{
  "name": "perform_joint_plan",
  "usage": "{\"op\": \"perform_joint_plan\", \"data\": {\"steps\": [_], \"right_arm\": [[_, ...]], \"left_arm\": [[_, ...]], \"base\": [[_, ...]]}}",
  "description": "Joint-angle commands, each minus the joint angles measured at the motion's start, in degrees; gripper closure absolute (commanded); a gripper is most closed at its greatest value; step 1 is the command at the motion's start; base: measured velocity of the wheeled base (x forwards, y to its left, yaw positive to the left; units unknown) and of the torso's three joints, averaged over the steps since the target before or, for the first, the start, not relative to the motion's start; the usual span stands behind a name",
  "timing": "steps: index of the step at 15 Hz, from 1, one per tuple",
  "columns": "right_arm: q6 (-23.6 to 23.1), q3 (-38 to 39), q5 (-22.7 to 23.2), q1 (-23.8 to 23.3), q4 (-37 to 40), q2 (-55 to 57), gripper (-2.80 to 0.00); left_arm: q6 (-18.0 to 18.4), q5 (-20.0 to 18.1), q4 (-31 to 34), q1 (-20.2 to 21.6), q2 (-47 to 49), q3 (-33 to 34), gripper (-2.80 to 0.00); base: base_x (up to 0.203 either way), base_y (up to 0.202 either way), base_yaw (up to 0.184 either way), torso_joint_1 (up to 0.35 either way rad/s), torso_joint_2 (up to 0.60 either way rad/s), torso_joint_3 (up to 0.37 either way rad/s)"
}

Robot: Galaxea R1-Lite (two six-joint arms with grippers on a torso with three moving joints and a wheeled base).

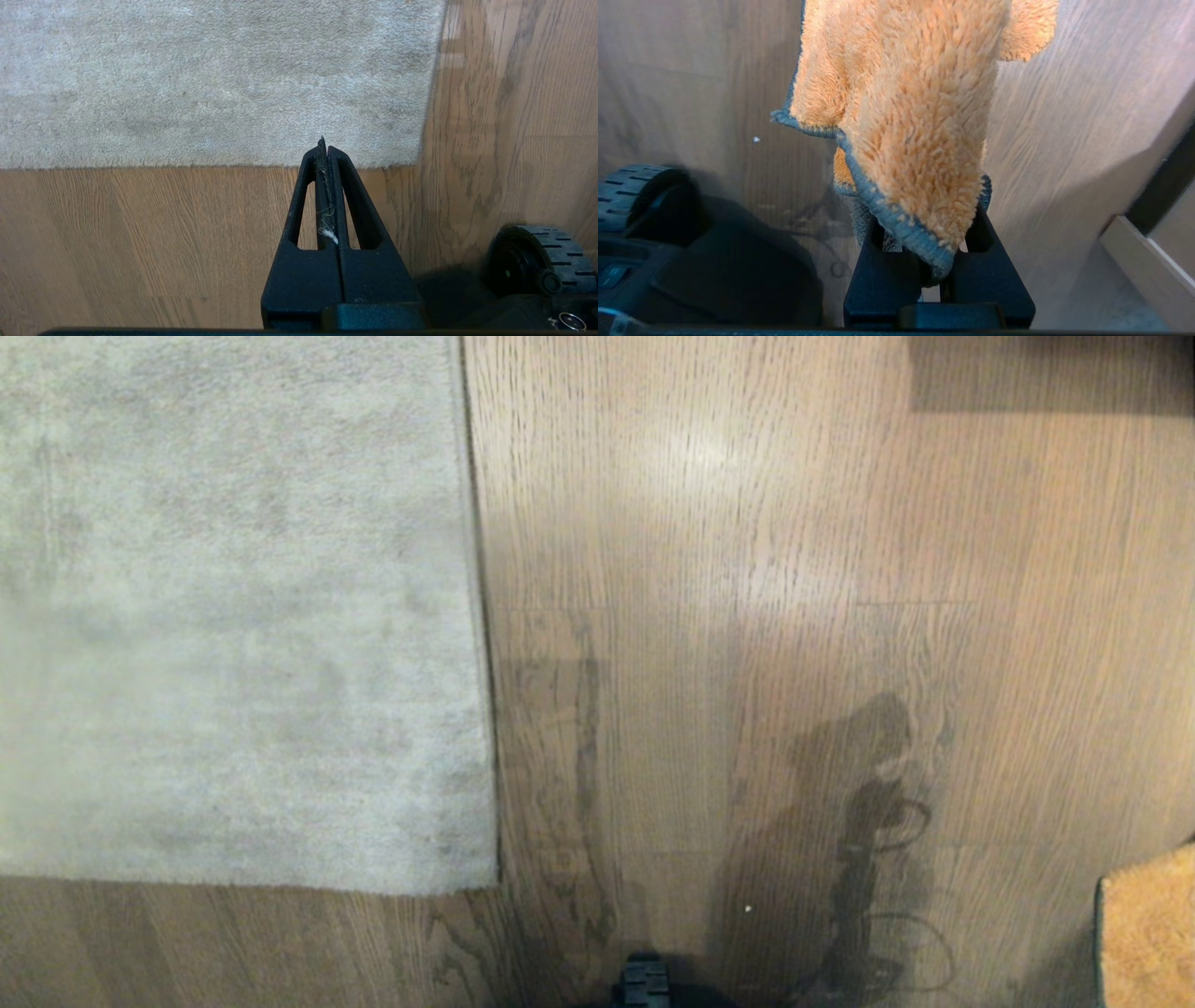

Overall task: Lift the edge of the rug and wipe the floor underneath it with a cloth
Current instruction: Pick up the rag, then lift up the carpet

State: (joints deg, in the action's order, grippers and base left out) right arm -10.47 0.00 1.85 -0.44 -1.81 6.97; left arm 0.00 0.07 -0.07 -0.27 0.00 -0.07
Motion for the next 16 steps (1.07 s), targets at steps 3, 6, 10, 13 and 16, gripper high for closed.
{"op": "perform_joint_plan", "data": {"steps": [3,6,10,13,16], "right_arm": [[0.0,-0.16,0.6,0.18,2.47,-6.14,0.0],[0.19,0.0,0.61,0.26,1.89,-6.97,0.0],[1.64,0.0,0.53,0.25,1.98,-6.97,0.0],[4.14,-0.08,0.35,0.26,2.16,-6.97,0.0],[5.2,0.0,0.17,0.26,1.9,-6.97,0.0]], "left_arm": [[0.0,0.01,-0.01,0.0,0.0,0.05,0.0],[0.0,0.01,-0.01,0.0,0.0,0.07,0.0],[0.0,0.01,-0.01,0.0,0.0,-0.01,0.0],[0.0,0.01,-0.01,0.0,0.0,0.01,0.0],[0.0,0.01,-0.01,0.0,0.0,-0.01,0.0]], "base": [[0.0,0.0,0.0,0.0,0.0,0.0],[0.0,0.0,0.0,0.0,0.0,0.0],[0.0,0.0,0.0,0.0,0.0,0.0],[0.0,0.0,0.0,0.0,0.0,0.0],[0.0,0.0,0.0,0.0,0.0,0.0]]}}
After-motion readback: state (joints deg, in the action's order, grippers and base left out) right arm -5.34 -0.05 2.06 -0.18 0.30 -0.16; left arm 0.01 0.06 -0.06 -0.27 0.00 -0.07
